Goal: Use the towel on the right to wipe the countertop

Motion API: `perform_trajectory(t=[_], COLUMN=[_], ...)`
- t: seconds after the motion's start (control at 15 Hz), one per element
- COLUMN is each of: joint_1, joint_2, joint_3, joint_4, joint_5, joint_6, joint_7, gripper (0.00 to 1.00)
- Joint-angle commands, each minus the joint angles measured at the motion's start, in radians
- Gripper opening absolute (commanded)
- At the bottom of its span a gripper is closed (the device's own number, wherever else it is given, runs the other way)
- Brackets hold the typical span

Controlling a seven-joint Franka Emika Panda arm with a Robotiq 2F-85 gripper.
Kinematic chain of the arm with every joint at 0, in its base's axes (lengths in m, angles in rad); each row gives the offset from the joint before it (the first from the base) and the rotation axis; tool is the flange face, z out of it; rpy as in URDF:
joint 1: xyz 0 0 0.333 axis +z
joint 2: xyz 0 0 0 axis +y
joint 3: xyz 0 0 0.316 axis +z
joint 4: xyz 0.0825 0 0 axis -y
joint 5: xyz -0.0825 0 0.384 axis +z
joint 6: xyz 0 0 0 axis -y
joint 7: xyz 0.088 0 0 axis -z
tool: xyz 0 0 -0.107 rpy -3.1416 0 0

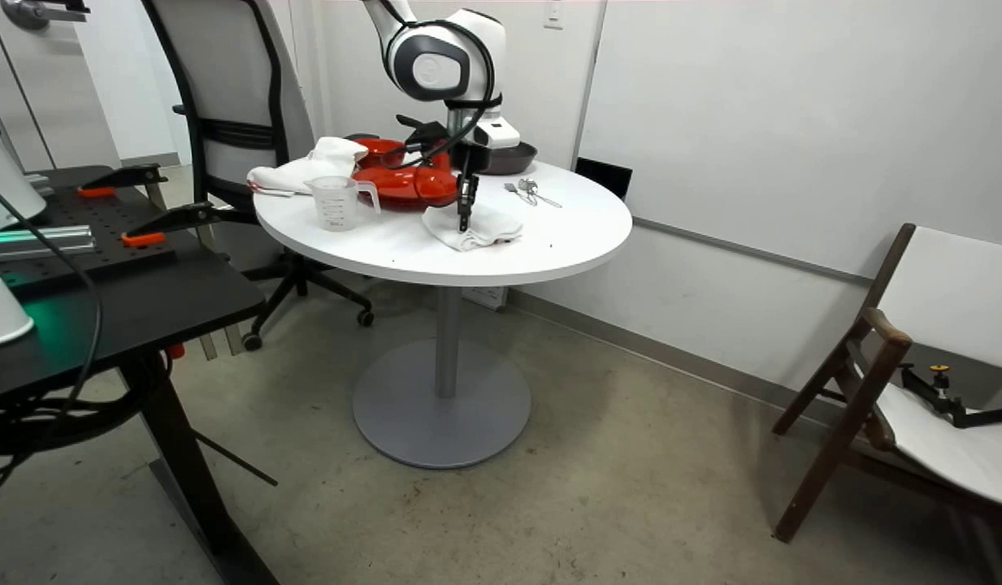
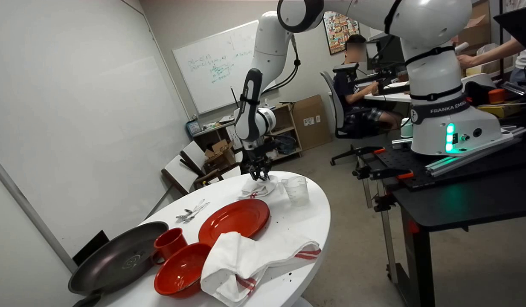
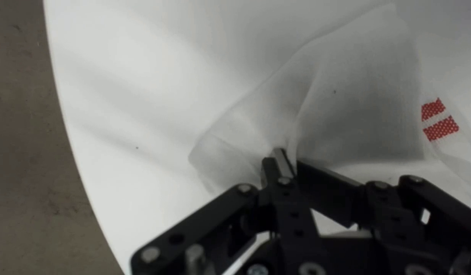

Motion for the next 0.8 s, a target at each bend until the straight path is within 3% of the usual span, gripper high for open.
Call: perform_trajectory(t=[0.0,0.73], joint_1=[0.017,0.042], joint_2=[-0.009,-0.056], joint_3=[-0.014,-0.003], joint_4=[-0.029,-0.148], joint_5=[-0.002,0.007], joint_6=[-0.019,-0.037], joint_7=[-0.015,-0.016], gripper=[0.01,0.01])
